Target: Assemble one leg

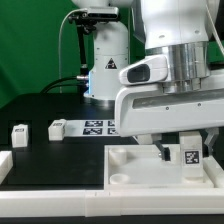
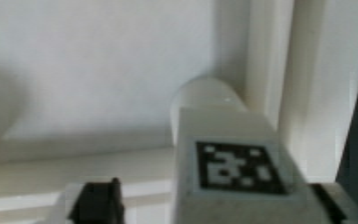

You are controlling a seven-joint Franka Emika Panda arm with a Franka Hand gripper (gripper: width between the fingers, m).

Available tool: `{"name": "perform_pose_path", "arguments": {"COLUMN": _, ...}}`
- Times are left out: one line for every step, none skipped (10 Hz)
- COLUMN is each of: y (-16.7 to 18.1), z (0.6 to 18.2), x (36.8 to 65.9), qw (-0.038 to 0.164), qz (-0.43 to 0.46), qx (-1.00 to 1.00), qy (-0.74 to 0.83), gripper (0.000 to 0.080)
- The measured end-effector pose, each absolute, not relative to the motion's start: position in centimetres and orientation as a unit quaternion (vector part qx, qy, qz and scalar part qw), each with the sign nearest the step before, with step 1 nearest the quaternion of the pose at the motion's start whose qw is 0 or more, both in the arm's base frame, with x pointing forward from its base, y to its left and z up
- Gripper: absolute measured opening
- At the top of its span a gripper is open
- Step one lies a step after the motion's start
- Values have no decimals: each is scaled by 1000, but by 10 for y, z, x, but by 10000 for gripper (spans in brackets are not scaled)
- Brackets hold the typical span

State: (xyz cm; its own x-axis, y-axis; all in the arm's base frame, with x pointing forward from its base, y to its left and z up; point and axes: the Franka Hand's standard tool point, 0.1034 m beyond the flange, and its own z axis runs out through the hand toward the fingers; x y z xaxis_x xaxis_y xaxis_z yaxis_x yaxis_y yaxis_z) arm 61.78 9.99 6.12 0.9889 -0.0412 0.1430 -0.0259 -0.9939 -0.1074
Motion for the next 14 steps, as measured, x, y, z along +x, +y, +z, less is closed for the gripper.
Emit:
{"name": "perform_pose_path", "arguments": {"y": 102, "z": 61, "x": 618, "qw": 53, "qz": -72, "qx": -996, "qy": 15, "gripper": 402}}
{"name": "perform_pose_path", "arguments": {"y": 103, "z": 61, "x": 617, "qw": 53, "qz": -71, "qx": -996, "qy": 14, "gripper": 265}}
{"name": "perform_pose_path", "arguments": {"y": 103, "z": 61, "x": 618, "qw": 54, "qz": -71, "qx": -996, "qy": 19, "gripper": 266}}
{"name": "perform_pose_path", "arguments": {"y": 103, "z": 61, "x": 618, "qw": 55, "qz": -70, "qx": -995, "qy": 32, "gripper": 266}}
{"name": "perform_pose_path", "arguments": {"y": 103, "z": 61, "x": 618, "qw": 55, "qz": -70, "qx": -996, "qy": 31, "gripper": 266}}
{"name": "perform_pose_path", "arguments": {"y": 103, "z": 61, "x": 617, "qw": 58, "qz": -69, "qx": -994, "qy": 57, "gripper": 266}}
{"name": "perform_pose_path", "arguments": {"y": 104, "z": 61, "x": 617, "qw": 64, "qz": -65, "qx": -989, "qy": 115, "gripper": 266}}
{"name": "perform_pose_path", "arguments": {"y": 104, "z": 62, "x": 618, "qw": 71, "qz": -67, "qx": -980, "qy": 174, "gripper": 266}}
{"name": "perform_pose_path", "arguments": {"y": 104, "z": 62, "x": 618, "qw": 82, "qz": -73, "qx": -960, "qy": 258, "gripper": 267}}
{"name": "perform_pose_path", "arguments": {"y": 105, "z": 63, "x": 617, "qw": 88, "qz": -72, "qx": -943, "qy": 313, "gripper": 268}}
{"name": "perform_pose_path", "arguments": {"y": 109, "z": 63, "x": 616, "qw": 96, "qz": -65, "qx": -913, "qy": 392, "gripper": 268}}
{"name": "perform_pose_path", "arguments": {"y": 111, "z": 63, "x": 615, "qw": 99, "qz": -59, "qx": -883, "qy": 456, "gripper": 268}}
{"name": "perform_pose_path", "arguments": {"y": 112, "z": 63, "x": 615, "qw": 100, "qz": -55, "qx": -858, "qy": 501, "gripper": 270}}
{"name": "perform_pose_path", "arguments": {"y": 115, "z": 63, "x": 614, "qw": 104, "qz": -45, "qx": -817, "qy": 566, "gripper": 270}}
